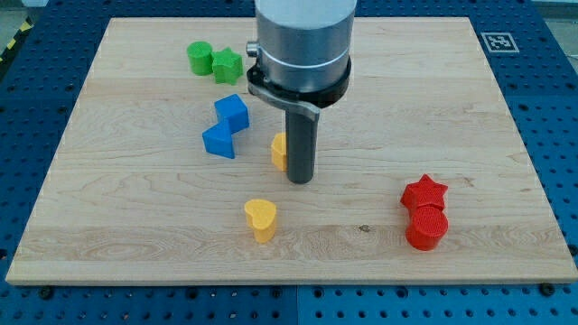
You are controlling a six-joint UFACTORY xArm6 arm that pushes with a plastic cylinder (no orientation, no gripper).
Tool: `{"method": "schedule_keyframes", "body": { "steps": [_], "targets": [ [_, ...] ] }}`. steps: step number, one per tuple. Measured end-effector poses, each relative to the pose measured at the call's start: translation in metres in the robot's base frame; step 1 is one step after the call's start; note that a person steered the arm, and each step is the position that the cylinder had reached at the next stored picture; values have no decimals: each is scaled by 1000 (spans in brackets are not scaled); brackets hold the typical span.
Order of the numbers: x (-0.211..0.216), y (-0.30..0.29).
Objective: Push the yellow hexagon to the center
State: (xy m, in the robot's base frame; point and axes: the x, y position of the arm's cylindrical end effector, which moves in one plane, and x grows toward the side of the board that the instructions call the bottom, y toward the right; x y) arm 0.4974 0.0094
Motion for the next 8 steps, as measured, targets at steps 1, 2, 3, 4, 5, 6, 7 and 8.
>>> {"method": "schedule_keyframes", "body": {
  "steps": [1,2,3,4,5,6,7,8],
  "targets": [
    [0,3],
    [4,-19],
    [-8,-61],
    [-10,-59],
    [-10,-37],
    [-14,0],
    [-15,14],
    [-15,6]
  ]
}}
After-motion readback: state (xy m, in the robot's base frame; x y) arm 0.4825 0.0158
